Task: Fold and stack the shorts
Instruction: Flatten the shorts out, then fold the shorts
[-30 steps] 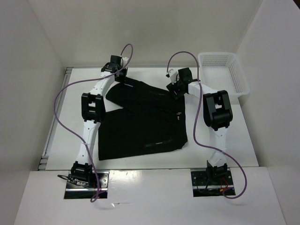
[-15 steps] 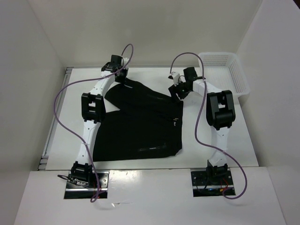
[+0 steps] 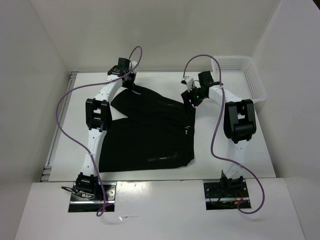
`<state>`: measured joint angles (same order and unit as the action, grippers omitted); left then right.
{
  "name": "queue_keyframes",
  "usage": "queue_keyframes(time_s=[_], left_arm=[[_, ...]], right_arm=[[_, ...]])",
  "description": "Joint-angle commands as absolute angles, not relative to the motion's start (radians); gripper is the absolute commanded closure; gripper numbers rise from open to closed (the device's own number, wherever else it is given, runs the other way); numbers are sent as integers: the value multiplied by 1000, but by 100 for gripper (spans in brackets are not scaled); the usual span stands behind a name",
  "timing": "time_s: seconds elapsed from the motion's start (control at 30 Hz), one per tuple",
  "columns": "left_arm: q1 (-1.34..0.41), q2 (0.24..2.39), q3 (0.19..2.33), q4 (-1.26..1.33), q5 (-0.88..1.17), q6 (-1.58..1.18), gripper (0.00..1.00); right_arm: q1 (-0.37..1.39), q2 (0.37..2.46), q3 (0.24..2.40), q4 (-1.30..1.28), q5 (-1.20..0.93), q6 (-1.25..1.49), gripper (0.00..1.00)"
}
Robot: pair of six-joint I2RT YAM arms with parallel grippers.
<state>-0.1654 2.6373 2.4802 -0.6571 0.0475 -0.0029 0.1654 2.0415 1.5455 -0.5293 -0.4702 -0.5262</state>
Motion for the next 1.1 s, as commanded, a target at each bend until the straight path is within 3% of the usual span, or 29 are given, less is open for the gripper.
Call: queue_keyframes(time_s=[0.0, 0.2, 0.33, 0.43, 0.47, 0.53, 0.77, 0.9, 1.07], left_arm=[[-169, 2574, 2471, -661, 38, 0, 100], [-169, 2574, 2462, -652, 17, 0, 100], [-169, 2574, 2471, -652, 17, 0, 100], [-169, 2574, 2491, -652, 17, 0, 100], [-169, 2574, 2500, -652, 17, 0, 100], [-169, 2565, 2500, -652, 8, 0, 100], [-149, 2442, 2500, -663, 8, 0, 100], [-126, 2237, 2404, -663, 73, 0, 100], [-115, 1920, 2040, -672, 106, 0, 100]], right_arm=[[160, 2060, 1513, -506, -391, -563, 30], [160, 2117, 1513, -495, -310, -598, 40], [169, 2117, 1476, -463, -230, -618, 59], [169, 2117, 1476, -463, -230, -627, 78], [178, 2117, 1485, -463, -230, -627, 89], [187, 2106, 1506, -463, -230, -627, 98], [216, 2016, 1607, -408, -131, -629, 100], [259, 1907, 1580, -417, -77, -705, 100], [325, 1750, 1450, -457, -67, -785, 100]])
